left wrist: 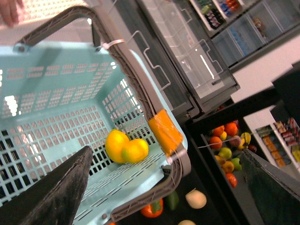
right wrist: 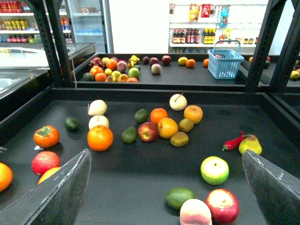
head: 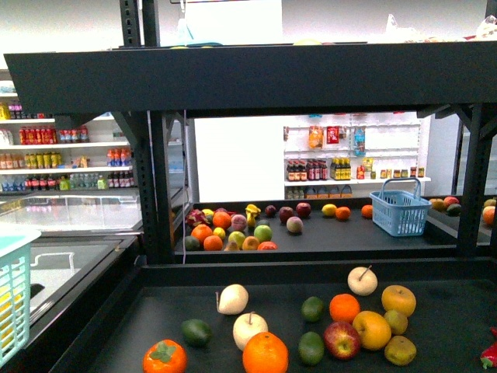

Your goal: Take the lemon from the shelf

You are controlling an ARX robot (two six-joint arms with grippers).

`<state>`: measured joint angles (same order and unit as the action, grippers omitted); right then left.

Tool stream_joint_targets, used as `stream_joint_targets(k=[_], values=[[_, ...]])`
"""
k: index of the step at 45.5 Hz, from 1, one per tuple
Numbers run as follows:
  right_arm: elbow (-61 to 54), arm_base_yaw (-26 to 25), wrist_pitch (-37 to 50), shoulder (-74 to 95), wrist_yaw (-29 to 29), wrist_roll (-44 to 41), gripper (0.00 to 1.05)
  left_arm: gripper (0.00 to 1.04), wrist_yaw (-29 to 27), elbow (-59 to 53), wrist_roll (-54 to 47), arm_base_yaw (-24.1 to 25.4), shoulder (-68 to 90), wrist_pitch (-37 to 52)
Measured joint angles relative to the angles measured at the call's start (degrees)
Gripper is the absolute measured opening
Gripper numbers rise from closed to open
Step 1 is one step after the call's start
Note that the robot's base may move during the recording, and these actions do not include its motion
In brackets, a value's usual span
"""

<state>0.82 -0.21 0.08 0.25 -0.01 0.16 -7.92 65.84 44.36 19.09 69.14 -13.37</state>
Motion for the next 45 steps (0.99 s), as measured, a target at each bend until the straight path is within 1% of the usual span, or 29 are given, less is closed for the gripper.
stream_joint_targets(k=[7, 10, 11, 13, 15, 19, 21, 25, 36, 45], values=[[0.00, 0.00, 0.00, 0.00, 0.00, 0.00, 0.97, 0.97, -1.97, -6.08, -13.97, -5.25, -11.78, 1.36], [0.00, 0.00, 0.00, 0.00, 0.00, -0.02, 0.97, 0.97, -3.65, -9.97, -22.14, -9.01, -18.88, 2.05], [0.00, 0.00, 0.00, 0.00, 0.00, -0.02, 0.97, 0.96, -3.13, -11.43, -25.07, -9.79, -20.96, 2.75], [0.00, 0.00, 0.00, 0.00, -0.02, 0.00, 0.97, 0.86, 6.91, -16.11, -31.89, -10.10, -25.88, 6.78], [0.00, 0.00, 0.00, 0.00, 0.00, 0.00, 0.97, 0.79, 10.56, -19.85, -35.69, -11.47, -29.62, 7.67], [0.00, 0.00, 0.00, 0.00, 0.00, -0.02, 0.97, 0.65, 8.83, -28.00, -39.95, -17.05, -36.98, 8.52], [0.00, 0.00, 0.00, 0.00, 0.00, 0.00, 0.97, 0.56, 8.92, -32.15, -41.38, -18.53, -40.15, 9.90], [0.00, 0.00, 0.00, 0.00, 0.02, -0.02, 0.97, 0.42, 7.89, -37.29, -42.60, -18.78, -42.77, 12.02], [0.00, 0.00, 0.00, 0.00, 0.00, -0.02, 0.97, 0.02, 7.96, -47.41, -43.47, -18.95, -48.17, 15.80], [0.00, 0.00, 0.00, 0.00, 0.00, 0.00, 0.97, 0.02, 7.93, -53.07, -43.71, -18.95, -51.84, 17.55]])
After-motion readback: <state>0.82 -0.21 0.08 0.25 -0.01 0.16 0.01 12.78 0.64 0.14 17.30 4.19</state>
